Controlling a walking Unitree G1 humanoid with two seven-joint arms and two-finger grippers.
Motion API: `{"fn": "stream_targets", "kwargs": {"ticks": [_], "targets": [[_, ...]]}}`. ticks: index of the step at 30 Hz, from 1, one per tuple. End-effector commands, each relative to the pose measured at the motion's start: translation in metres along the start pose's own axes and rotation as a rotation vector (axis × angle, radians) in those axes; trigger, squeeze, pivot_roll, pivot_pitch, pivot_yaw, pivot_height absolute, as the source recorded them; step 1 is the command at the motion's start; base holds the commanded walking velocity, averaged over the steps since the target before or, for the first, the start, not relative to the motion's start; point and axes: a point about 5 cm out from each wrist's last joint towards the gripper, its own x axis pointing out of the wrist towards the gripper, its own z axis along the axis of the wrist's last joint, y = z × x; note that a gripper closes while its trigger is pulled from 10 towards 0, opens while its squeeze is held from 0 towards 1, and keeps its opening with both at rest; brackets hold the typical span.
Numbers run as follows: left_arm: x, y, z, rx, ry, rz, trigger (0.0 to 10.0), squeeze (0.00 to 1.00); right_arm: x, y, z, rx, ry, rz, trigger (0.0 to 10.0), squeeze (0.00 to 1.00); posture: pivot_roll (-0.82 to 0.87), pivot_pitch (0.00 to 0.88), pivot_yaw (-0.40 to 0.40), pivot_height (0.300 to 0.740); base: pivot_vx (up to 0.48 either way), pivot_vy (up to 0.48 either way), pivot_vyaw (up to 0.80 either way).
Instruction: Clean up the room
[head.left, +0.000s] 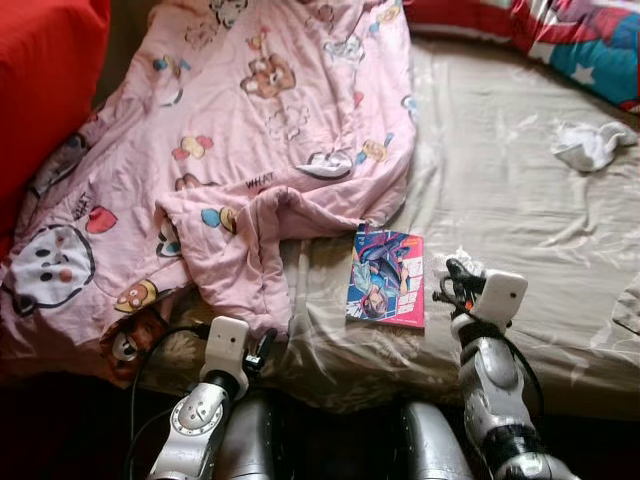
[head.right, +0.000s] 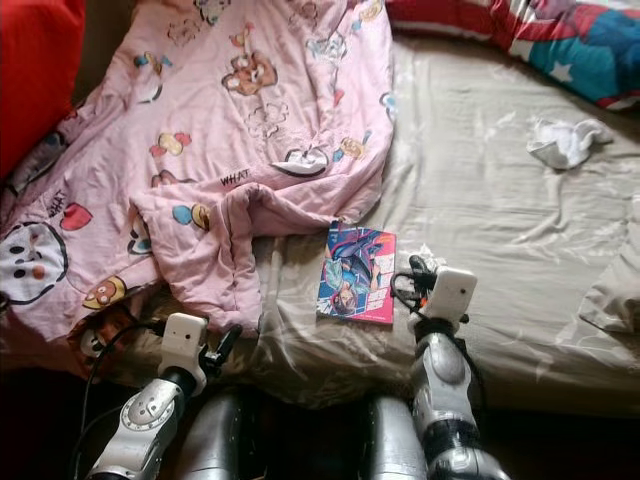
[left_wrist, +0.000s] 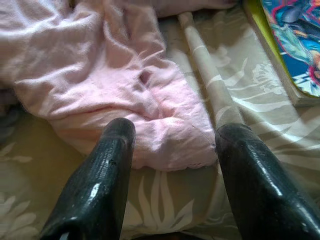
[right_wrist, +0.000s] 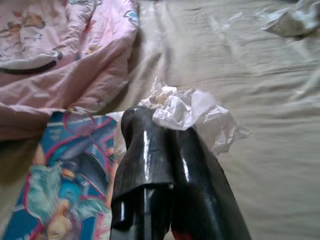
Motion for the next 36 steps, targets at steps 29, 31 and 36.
{"fn": "stream_targets", "kwargs": {"ticks": [29,31,36], "targets": [[-0.025,0.029,-0.069,-0.129,0.363,0.195,10.0,0.0,-0.081,-0.033,-0.1,-0.076,0.555,-0.086,10.0,0.0,-0.08,0.147,0.012,0.74,0.0,0.0,0.0],[-0.038,0.032,-0.086,-0.094,0.484,0.196,10.0,0.0,-0.105,-0.044,-0.118,-0.086,0.692,-0.127,10.0,0.0,-0.09,0.147,0.016,0.74,0.0,0.0,0.0],[-0.06,0.035,-0.108,-0.08,0.647,0.202,10.0,0.0,-0.134,-0.057,-0.133,-0.095,0.832,-0.18,10.0,0.0,-0.09,0.151,0.017,0.74,0.0,0.0,0.0]]}}
